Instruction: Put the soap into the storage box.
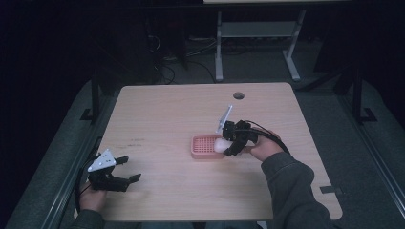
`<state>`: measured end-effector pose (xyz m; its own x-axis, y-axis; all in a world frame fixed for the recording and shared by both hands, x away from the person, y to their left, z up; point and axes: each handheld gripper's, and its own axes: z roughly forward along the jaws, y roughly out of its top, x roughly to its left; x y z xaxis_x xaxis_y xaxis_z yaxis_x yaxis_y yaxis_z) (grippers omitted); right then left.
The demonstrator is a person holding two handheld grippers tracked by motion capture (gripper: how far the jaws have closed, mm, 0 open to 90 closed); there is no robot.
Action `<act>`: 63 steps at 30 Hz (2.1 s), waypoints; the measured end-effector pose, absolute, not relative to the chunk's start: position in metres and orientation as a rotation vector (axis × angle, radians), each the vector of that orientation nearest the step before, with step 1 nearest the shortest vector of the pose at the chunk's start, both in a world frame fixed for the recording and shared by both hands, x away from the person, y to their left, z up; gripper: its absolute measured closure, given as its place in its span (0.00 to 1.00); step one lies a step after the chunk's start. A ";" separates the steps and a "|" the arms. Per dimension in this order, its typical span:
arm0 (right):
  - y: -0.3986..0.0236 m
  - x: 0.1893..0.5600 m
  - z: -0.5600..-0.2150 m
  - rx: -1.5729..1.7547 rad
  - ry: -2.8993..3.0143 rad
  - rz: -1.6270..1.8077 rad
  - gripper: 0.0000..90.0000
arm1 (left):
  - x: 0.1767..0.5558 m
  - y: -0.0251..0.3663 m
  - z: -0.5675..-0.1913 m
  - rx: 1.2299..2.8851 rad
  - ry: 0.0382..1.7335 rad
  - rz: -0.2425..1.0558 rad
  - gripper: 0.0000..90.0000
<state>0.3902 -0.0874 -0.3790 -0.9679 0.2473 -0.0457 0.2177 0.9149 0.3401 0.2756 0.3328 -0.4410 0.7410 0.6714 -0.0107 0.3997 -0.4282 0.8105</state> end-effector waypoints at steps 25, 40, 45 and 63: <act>-0.079 0.400 -0.385 0.358 3.002 0.516 0.54 | 0.275 0.333 -0.440 2.072 0.811 0.396 0.15; -0.060 0.409 -0.381 0.313 3.004 0.510 0.54 | 0.275 0.333 -0.440 2.063 0.813 0.398 0.15; -0.051 0.412 -0.381 0.296 3.010 0.489 0.54 | 0.275 0.334 -0.440 2.062 0.813 0.398 0.15; -0.035 0.420 -0.386 0.269 3.025 0.476 0.54 | 0.276 0.334 -0.440 2.061 0.812 0.400 0.15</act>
